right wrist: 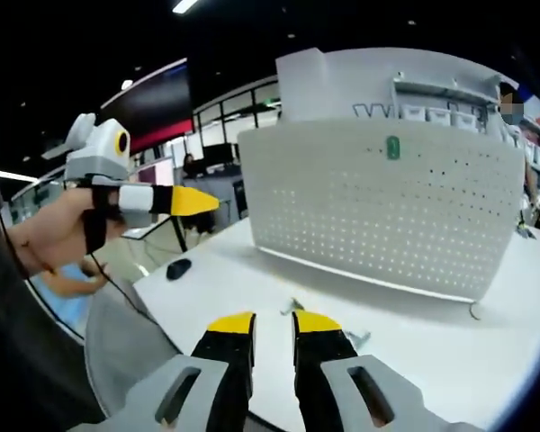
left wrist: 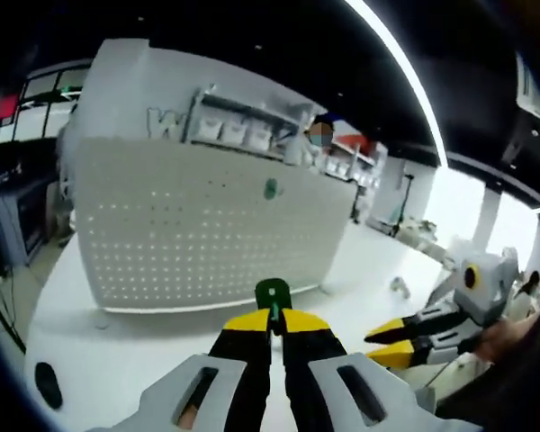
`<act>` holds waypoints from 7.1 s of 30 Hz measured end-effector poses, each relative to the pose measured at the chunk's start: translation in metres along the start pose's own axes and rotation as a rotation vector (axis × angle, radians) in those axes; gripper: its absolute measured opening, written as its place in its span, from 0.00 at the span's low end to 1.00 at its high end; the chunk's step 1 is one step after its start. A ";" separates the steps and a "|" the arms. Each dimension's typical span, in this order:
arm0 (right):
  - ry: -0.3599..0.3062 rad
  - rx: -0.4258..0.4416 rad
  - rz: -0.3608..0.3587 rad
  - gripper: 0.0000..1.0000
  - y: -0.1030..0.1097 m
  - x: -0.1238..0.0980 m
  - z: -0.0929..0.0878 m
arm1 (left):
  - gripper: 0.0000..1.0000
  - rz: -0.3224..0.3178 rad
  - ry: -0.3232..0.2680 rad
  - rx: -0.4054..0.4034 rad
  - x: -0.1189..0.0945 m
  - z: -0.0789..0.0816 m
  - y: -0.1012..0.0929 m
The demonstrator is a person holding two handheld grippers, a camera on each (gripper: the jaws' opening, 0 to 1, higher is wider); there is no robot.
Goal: Insert the hook assembly into the mounting plate slot until the hook locks in place.
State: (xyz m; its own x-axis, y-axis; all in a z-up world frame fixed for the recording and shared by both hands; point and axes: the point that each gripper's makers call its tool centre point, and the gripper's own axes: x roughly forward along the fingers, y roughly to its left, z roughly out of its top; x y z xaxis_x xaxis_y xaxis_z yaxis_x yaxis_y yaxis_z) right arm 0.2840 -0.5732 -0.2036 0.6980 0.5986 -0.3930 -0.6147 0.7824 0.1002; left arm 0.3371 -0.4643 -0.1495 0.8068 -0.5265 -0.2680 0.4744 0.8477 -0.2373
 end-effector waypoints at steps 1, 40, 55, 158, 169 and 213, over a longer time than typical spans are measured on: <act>-0.002 0.000 -0.002 0.14 -0.002 -0.003 0.000 | 0.02 0.009 -0.008 0.004 0.002 0.001 0.001; 0.119 0.005 0.067 0.13 -0.067 -0.034 -0.030 | 0.03 0.395 -0.256 0.210 0.123 0.108 0.058; 0.143 0.019 0.069 0.13 -0.088 -0.027 -0.034 | 0.03 0.395 -0.291 0.215 0.181 0.136 0.054; 0.137 0.148 0.022 0.12 -0.102 -0.034 -0.047 | 0.01 0.456 -0.281 0.183 0.223 0.142 0.055; 0.137 0.154 0.016 0.12 -0.104 -0.035 -0.049 | 0.01 0.422 -0.357 0.114 0.213 0.158 0.053; 0.139 0.171 0.014 0.12 -0.107 -0.032 -0.049 | 0.01 0.430 -0.373 0.183 0.216 0.148 0.046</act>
State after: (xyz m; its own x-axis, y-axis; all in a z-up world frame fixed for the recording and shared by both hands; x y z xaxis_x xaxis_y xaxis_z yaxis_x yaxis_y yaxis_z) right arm 0.3093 -0.6847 -0.2465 0.6248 0.5896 -0.5118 -0.5444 0.7989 0.2557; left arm 0.5856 -0.5292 -0.0804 0.9934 -0.1037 0.0491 0.1041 0.9945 -0.0065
